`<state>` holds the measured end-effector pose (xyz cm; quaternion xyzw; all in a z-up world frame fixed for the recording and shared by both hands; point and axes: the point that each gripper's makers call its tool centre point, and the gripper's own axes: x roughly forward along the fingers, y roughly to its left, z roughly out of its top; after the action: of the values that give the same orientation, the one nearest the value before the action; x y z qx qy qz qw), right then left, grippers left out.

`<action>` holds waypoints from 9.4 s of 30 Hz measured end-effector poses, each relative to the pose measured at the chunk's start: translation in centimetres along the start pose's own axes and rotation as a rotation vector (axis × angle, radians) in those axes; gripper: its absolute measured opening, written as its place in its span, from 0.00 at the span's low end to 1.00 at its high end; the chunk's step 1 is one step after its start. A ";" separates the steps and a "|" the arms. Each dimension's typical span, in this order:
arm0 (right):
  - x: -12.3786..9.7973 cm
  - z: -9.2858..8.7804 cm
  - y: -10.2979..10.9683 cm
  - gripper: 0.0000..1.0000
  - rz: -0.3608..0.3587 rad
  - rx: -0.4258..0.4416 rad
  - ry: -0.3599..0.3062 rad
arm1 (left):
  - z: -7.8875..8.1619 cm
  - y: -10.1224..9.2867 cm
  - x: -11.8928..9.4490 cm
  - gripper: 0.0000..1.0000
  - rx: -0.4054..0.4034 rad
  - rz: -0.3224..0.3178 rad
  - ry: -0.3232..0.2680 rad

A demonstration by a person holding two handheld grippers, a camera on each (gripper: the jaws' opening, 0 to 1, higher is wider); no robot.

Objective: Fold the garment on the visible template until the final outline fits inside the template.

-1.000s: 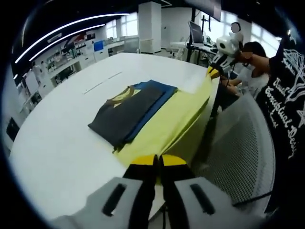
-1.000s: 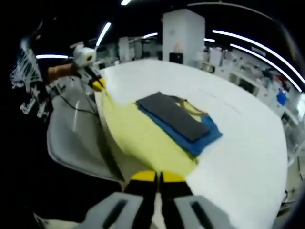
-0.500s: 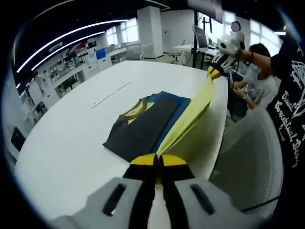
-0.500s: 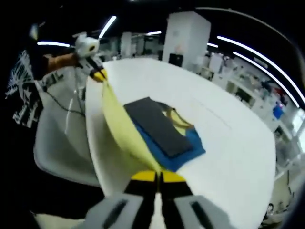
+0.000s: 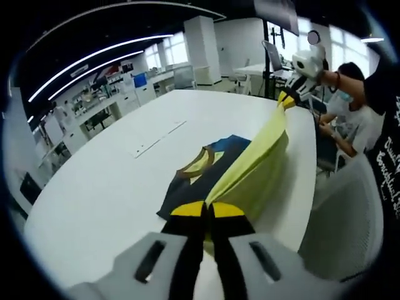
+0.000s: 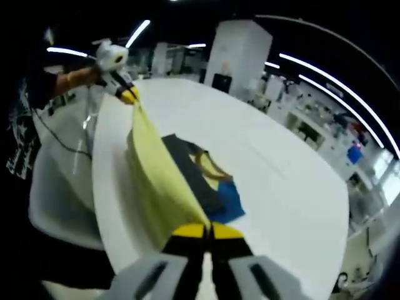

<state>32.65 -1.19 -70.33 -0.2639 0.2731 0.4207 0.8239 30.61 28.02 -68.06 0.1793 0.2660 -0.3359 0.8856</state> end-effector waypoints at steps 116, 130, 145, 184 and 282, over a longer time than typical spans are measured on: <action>19.9 -2.6 -10.5 0.06 -0.012 0.205 0.143 | -8.3 15.4 17.0 0.00 -0.098 0.087 0.173; 19.1 -2.9 -10.9 0.25 -0.048 0.124 0.150 | -9.3 16.3 14.9 0.23 -0.184 0.157 0.136; 17.0 -2.7 -9.1 0.71 0.021 0.474 0.062 | -9.8 14.8 11.3 0.58 -0.431 0.154 -0.004; 10.6 -7.1 0.9 0.63 0.138 0.586 0.011 | -12.6 2.7 5.7 0.59 -0.445 0.034 -0.032; 6.0 -9.8 2.1 0.31 0.006 0.561 -0.016 | -12.6 -2.1 5.0 0.22 -0.385 0.028 0.008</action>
<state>31.63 -3.33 -81.72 -0.0216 0.3733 0.3332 0.8656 27.92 30.26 -81.34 0.0116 0.3263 -0.2659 0.9070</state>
